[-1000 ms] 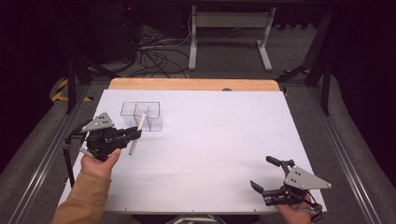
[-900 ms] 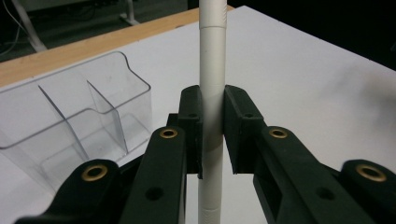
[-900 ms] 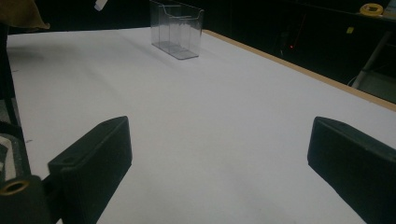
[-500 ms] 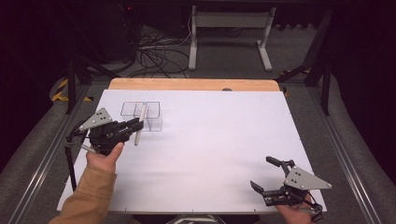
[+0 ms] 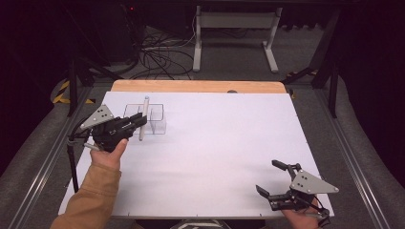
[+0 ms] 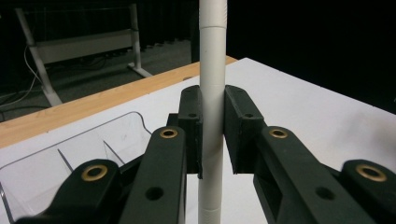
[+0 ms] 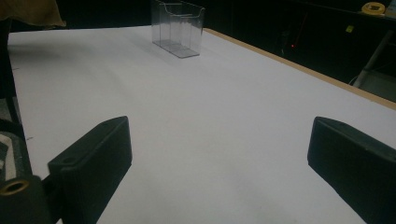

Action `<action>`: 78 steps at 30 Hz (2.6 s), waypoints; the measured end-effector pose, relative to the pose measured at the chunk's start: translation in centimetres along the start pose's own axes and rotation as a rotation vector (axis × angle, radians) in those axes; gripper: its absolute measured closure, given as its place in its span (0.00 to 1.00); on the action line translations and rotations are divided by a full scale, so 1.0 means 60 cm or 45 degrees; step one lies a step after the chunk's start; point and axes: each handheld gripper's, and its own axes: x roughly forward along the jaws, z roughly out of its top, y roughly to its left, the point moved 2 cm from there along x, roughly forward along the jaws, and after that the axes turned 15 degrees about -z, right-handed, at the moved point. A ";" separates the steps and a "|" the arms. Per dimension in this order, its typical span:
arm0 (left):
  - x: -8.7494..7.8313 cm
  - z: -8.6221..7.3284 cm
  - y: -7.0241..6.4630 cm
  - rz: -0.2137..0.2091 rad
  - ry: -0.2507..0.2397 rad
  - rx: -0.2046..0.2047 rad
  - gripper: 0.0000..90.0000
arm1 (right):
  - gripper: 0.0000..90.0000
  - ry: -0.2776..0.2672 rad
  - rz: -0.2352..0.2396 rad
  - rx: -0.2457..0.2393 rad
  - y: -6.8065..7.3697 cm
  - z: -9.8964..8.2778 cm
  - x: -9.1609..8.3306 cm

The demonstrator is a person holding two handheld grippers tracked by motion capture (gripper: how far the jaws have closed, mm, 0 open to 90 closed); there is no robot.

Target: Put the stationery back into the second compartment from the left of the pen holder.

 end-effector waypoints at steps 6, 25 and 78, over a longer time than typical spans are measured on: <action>0.003 0.006 0.006 0.010 0.002 0.013 0.87 | 0.08 0.001 -0.001 -0.002 -0.001 0.000 0.000; 0.034 0.033 0.038 0.045 0.011 0.031 0.87 | 0.08 0.001 0.004 0.001 -0.001 0.000 0.000; 0.078 0.004 0.144 0.206 0.047 0.019 0.87 | 0.08 0.008 0.010 0.001 -0.003 -0.004 0.000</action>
